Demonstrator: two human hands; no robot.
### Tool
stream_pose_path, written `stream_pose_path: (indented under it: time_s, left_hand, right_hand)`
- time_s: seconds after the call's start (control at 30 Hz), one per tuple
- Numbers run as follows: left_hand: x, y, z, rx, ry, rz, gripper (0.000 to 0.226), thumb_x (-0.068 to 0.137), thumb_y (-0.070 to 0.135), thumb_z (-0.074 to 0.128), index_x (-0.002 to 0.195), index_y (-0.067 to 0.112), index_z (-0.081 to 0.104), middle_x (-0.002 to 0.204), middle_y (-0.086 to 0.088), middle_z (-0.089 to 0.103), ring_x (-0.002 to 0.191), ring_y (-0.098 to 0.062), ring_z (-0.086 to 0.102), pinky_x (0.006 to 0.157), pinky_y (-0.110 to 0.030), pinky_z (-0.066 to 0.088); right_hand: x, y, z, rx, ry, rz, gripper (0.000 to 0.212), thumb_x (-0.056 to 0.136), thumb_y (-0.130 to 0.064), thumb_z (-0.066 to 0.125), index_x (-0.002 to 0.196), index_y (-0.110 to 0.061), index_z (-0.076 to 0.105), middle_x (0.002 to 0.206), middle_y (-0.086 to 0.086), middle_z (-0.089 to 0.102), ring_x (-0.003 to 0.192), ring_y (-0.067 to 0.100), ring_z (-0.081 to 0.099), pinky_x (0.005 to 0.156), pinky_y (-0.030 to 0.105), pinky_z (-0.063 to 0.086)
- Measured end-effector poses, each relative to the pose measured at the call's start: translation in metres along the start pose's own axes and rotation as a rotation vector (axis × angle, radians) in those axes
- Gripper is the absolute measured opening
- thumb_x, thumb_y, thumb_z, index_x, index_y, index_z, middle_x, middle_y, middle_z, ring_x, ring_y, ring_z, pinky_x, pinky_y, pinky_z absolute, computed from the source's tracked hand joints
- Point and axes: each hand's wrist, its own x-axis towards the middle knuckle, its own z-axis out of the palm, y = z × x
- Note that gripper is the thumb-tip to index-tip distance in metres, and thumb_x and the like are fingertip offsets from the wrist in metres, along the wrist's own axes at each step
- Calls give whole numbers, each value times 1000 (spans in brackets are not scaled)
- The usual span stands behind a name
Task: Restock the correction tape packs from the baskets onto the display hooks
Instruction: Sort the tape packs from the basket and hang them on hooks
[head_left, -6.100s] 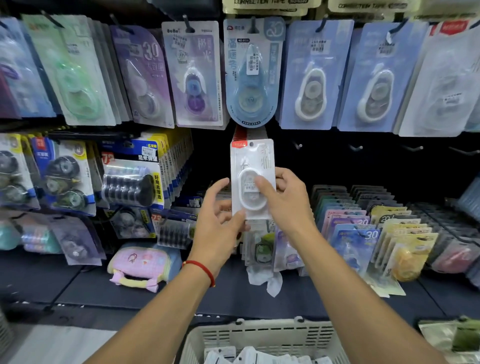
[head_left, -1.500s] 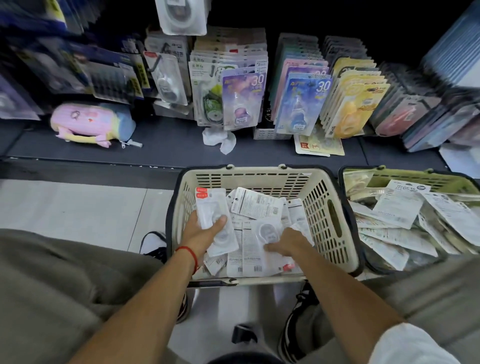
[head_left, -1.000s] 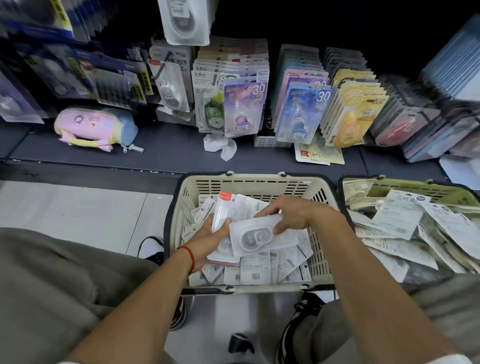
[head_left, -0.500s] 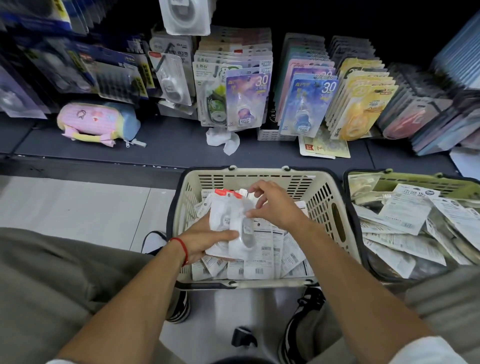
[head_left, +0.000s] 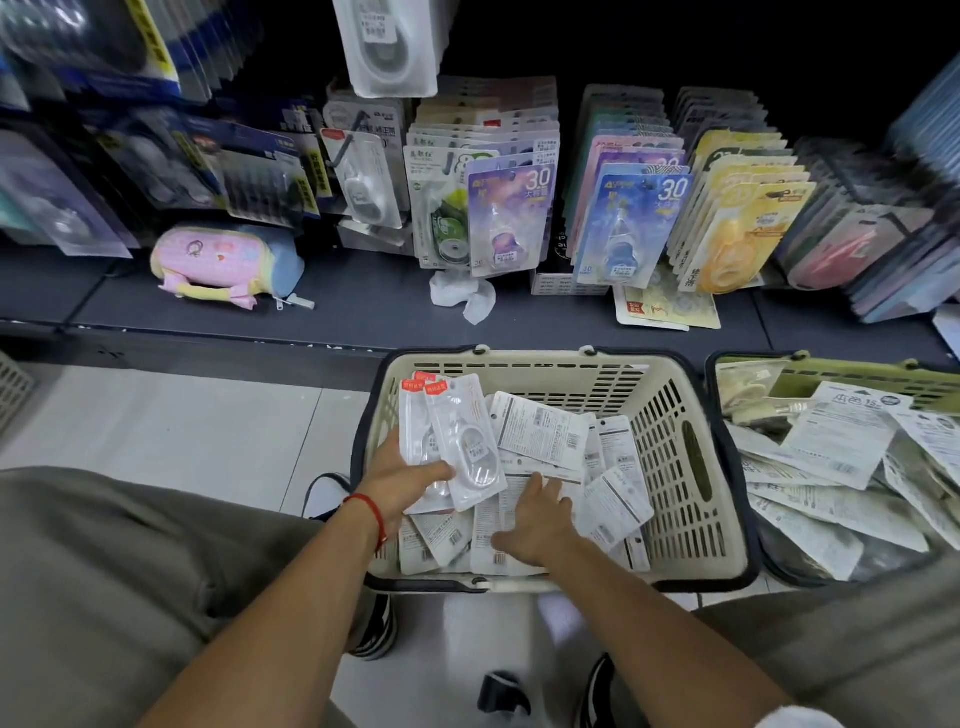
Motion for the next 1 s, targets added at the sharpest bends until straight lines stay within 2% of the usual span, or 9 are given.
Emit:
stream_pose_path:
  time_s: [0.13, 0.27, 0.33, 0.4, 0.53, 0.63, 0.7, 0.83, 1.0]
  left_hand:
    - [-2, 11, -6, -21, 92, 34, 56, 71, -1, 81, 113, 35, 69, 103, 5, 80, 104, -22, 74, 90, -48, 62]
    - [-3, 28, -2, -97, 201, 94, 51, 76, -5, 75, 117, 25, 68, 110, -2, 77, 106, -26, 72, 88, -44, 61]
    - [-6, 38, 3, -116, 176, 106, 54, 77, -6, 73, 121, 25, 67, 112, -3, 77, 108, -26, 72, 95, -49, 60]
    - [-12, 52, 10, -138, 105, 118, 61, 71, -2, 74, 125, 24, 66, 113, -5, 77, 107, -28, 72, 94, -51, 60]
    - [-18, 87, 20, -279, -57, 107, 52, 69, -5, 63, 118, 12, 69, 100, -13, 77, 85, -28, 76, 62, -38, 61]
    - [-21, 123, 21, -358, -131, 117, 41, 78, -10, 53, 113, 6, 68, 94, -15, 73, 78, -29, 73, 61, -37, 58]
    - [-24, 152, 18, -414, -213, 180, 44, 79, 1, 60, 122, 7, 64, 101, -11, 77, 87, -31, 76, 69, -42, 61]
    - [-32, 213, 9, -334, -434, 422, 59, 96, 10, 70, 151, 19, 50, 143, -15, 64, 133, -36, 62, 111, -54, 47]
    - [-35, 276, -9, -138, -465, 584, 61, 98, 8, 68, 154, 18, 46, 146, -15, 62, 136, -36, 58, 113, -54, 45]
  right_hand:
    - [2, 26, -38, 458, -34, -32, 35, 92, -11, 68, 126, -15, 61, 127, 10, 64, 109, 25, 61, 88, 31, 51]
    - [-9, 50, -78, 959, 144, 89, 30, 89, 9, 48, 106, -6, 68, 99, 9, 67, 90, 23, 63, 79, 32, 49]
    - [-16, 40, -100, 1213, 133, 59, 20, 87, 3, 47, 90, -9, 63, 99, 13, 65, 91, 27, 60, 82, 37, 47]
    - [-25, 18, -123, 1440, 37, -33, 11, 94, -13, 53, 96, -12, 64, 101, 17, 67, 95, 31, 61, 90, 45, 49]
    - [-46, -25, -161, 1267, 122, -385, 30, 94, -19, 75, 123, -14, 69, 116, 10, 78, 108, 31, 75, 95, 50, 59]
    - [-61, -45, -192, 1169, 194, -506, 31, 93, -15, 78, 123, -17, 70, 113, 6, 80, 107, 27, 76, 90, 41, 62]
    - [-68, -58, -215, 1207, 209, -561, 33, 94, -12, 77, 126, -12, 69, 116, 10, 79, 111, 32, 75, 99, 49, 59]
    - [-84, -85, -265, 1220, 304, -663, 39, 90, -17, 82, 126, -10, 69, 116, 10, 79, 111, 32, 75, 103, 56, 56]
    - [-98, -110, -319, 1038, 525, -809, 42, 85, -34, 87, 120, -31, 65, 110, -11, 79, 100, 11, 78, 85, 39, 64]
